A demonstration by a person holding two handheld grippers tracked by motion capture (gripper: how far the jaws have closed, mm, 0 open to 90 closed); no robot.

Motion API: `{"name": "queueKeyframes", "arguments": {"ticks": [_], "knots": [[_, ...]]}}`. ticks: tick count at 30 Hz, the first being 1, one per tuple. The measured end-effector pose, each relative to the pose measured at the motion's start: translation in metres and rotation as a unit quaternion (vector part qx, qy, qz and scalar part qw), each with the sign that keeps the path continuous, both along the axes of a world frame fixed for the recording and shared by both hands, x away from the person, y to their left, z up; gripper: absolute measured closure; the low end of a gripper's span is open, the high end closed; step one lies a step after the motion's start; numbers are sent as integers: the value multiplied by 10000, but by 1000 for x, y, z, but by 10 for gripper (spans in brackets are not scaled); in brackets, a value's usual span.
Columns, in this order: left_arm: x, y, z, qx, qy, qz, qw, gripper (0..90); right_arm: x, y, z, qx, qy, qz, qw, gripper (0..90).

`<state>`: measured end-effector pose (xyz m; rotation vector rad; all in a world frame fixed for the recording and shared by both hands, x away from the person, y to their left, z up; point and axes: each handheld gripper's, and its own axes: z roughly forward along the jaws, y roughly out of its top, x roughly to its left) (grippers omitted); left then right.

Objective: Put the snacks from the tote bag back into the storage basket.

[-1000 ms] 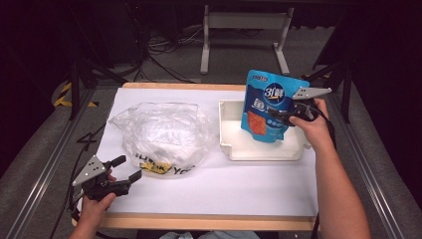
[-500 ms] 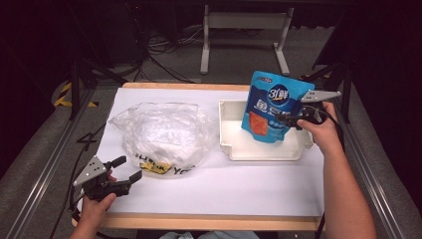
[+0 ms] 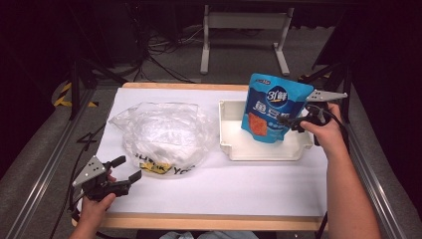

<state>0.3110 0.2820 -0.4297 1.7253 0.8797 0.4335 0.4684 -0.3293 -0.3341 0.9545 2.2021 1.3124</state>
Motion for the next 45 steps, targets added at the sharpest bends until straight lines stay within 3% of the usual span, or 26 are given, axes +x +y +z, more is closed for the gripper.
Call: {"name": "queueKeyframes", "arguments": {"ticks": [4, 14, 24, 29, 39, 45], "knots": [[0, 0, 0, -5, -1, 0, 10000, 190, -5, -3, 4, 41, -54, -37, 10000, 82], [-1, 0, 1, -54, -43, 13, 10000, 189, -29, -17, 27, 241, -437, -309, 9983, 34], [-1, -1, 1, -22, -21, -16, 10000, 189, -51, -27, 40, 267, -453, -421, 9977, 32], [0, -1, 1, -51, -52, -8, 10000, 189, -67, -28, 48, 253, -575, -552, 9965, 17], [2, -4, 2, -82, -44, -68, 9999, 187, -94, -13, 57, 146, -719, -390, 9965, 18], [3, -5, 2, -58, -51, -95, 9999, 187, -109, 1, 59, 62, -767, -80, 9970, 18]]}}
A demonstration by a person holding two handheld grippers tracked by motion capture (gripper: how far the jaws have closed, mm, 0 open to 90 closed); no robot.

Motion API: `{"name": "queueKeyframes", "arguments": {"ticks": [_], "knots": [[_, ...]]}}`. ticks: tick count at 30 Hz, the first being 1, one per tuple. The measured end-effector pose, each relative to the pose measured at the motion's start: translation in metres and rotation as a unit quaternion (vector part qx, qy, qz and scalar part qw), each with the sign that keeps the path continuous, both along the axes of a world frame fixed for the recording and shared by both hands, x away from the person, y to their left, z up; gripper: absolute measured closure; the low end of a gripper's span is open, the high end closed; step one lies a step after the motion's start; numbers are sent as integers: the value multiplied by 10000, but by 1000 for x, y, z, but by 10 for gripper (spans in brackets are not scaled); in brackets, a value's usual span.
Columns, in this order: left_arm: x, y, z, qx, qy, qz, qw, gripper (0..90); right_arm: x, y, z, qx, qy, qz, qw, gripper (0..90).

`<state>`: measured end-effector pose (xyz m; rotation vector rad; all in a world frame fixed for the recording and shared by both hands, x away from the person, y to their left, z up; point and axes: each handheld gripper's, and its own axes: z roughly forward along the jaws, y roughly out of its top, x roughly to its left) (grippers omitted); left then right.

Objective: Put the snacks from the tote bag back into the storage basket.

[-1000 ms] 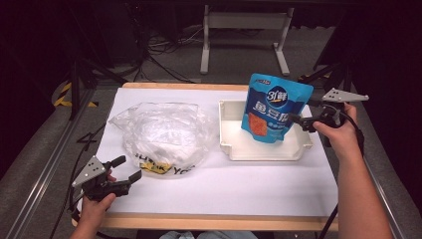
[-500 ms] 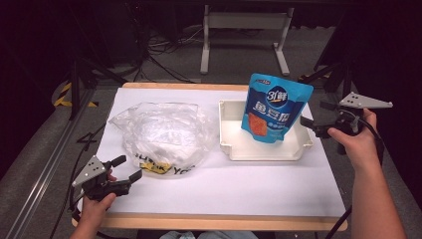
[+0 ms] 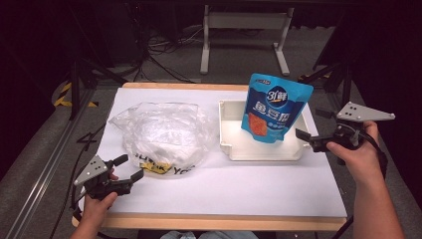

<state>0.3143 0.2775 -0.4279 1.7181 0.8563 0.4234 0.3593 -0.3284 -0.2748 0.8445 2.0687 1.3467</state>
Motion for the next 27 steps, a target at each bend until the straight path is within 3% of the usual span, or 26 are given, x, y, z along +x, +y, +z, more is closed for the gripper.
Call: {"name": "queueKeyframes", "arguments": {"ticks": [5, 13, 22, 27], "knots": [[0, -1, 0, -9, 5, -15, 10000, 187, -10, 14, -3, -73, -29, 295, 9995, 14], [-2, 1, 0, -21, 8, -11, 10000, 185, -18, 36, -10, -71, 10, 885, 9960, 17], [-3, 2, 0, -18, -13, 6, 10000, 185, -19, 58, -30, 120, 38, 1209, 9926, 18], [-4, 3, 0, -17, -1, 3, 10000, 184, -18, 70, -43, 6, 99, 1266, 9919, 20]]}}
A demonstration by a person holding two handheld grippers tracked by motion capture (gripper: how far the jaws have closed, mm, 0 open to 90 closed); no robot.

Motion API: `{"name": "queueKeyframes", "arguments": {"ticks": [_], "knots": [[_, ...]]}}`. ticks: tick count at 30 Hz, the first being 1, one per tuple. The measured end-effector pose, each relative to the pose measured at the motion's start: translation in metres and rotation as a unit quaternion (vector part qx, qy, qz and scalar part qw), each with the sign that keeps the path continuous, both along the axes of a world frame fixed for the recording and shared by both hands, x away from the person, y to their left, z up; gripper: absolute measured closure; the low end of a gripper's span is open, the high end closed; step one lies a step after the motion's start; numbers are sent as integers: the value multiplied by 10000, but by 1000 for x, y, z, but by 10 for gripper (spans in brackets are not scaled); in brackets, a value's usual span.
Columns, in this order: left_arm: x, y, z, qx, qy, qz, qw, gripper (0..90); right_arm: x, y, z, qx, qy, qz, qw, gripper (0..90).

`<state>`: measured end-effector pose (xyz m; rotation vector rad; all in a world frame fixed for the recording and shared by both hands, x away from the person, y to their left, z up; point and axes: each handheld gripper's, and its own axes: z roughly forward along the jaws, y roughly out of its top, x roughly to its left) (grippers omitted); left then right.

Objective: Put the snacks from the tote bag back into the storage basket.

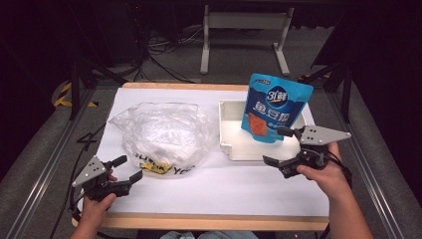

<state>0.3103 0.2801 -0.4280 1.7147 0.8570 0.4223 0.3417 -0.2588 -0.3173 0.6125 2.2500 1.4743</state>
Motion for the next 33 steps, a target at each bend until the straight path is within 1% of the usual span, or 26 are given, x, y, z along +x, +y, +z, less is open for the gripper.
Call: {"name": "queueKeyframes", "arguments": {"ticks": [3, 6, 8, 10, 13, 17, 18, 19, 20, 23, 24, 25, 26, 27, 28, 29, 31, 33], "knots": [[-1, 0, 0, 11, 6, -12, 10000, 184, 1, 6, -8, 19, 63, 27, 10000, 20], [-1, 1, 0, -4, -4, 17, 10000, 184, 2, 10, -17, 4, 88, -10, 10000, 20], [-1, 1, 0, 1, -6, 32, 10000, 184, 2, 13, -24, 44, 116, -61, 9999, 20], [-2, 2, 0, -2, -9, 36, 10000, 184, 3, 16, -31, 9, 130, -119, 9998, 20], [-2, 2, 1, 19, 3, 39, 10000, 184, 5, 20, -42, 45, 139, -218, 9997, 21], [-2, 2, 0, 39, 7, 38, 10000, 184, 6, 22, -54, 182, 213, -334, 9990, 20], [-2, 2, 0, 39, 7, 38, 10000, 184, 6, 22, -54, 182, 213, -334, 9990, 20], [-2, 2, 0, 36, 8, 34, 10000, 184, 6, 24, -60, 159, 242, -382, 9989, 21], [-2, 2, 0, 36, 8, 34, 10000, 184, 6, 24, -60, 159, 242, -382, 9989, 21], [-2, 1, 0, 21, -22, 20, 10000, 184, 7, 27, -69, 147, 247, -447, 9986, 22], [-2, 1, 0, 21, -22, 20, 10000, 184, 7, 27, -69, 147, 247, -447, 9986, 22], [-2, 1, 0, 13, -29, 7, 10000, 184, 8, 29, -74, 163, 267, -506, 9982, 22], [-2, 1, 0, 13, -29, 7, 10000, 184, 8, 29, -74, 163, 267, -506, 9982, 22], [-2, 1, 0, 9, -32, 4, 10000, 184, 9, 31, -80, 206, 338, -584, 9975, 21], [-2, 2, 0, 7, -30, 7, 10000, 184, 10, 32, -84, 229, 350, -616, 9972, 21], [-1, 2, 0, 14, -29, -8, 10000, 184, 10, 32, -86, 240, 351, -654, 9970, 21], [-1, 2, -2, 3, -12, -39, 10000, 184, 11, 32, -92, 244, 317, -829, 9958, 21], [0, 2, -3, -1, -17, -81, 10000, 184, 12, 32, -96, 288, 321, -910, 9949, 21]]}}
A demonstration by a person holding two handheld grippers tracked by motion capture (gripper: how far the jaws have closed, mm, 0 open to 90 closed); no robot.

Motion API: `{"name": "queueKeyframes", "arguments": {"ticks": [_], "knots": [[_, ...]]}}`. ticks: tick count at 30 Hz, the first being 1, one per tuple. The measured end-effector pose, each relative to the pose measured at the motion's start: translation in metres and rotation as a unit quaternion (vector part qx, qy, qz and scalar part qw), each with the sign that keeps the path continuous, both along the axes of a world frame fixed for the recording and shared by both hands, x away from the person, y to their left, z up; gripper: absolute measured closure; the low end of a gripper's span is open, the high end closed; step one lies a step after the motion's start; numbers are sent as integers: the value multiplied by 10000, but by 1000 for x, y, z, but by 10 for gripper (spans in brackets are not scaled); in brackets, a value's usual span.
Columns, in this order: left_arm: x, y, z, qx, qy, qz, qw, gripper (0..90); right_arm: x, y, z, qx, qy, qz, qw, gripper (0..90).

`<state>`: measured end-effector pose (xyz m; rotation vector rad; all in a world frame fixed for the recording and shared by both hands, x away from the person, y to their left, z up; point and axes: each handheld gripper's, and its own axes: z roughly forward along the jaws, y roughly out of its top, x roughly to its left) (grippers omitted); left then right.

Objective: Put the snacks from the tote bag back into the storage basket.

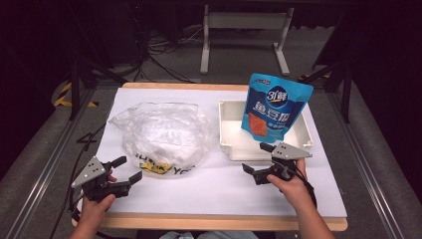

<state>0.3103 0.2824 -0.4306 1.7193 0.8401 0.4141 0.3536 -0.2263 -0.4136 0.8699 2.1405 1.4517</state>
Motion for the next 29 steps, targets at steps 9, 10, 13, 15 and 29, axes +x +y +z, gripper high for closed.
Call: {"name": "queueKeyframes", "arguments": {"ticks": [9, 10, 13, 15, 29], "knots": [[1, 1, -1, -12, -8, -30, 10000, 184, 3, 3, -21, -376, 205, -72, 9991, 24], [1, 2, -1, -42, -25, -27, 10000, 183, 4, 5, -23, -480, 229, -64, 9986, 24], [2, 3, -2, -84, 2, -3, 10000, 184, 5, 7, -28, -596, 327, -95, 9976, 24], [2, 4, -2, -91, -8, -4, 10000, 184, 6, 7, -30, -603, 382, -123, 9974, 23], [3, 2, -3, -66, -14, 54, 10000, 182, 5, 2, -30, -529, 497, -292, 9969, 25]]}}
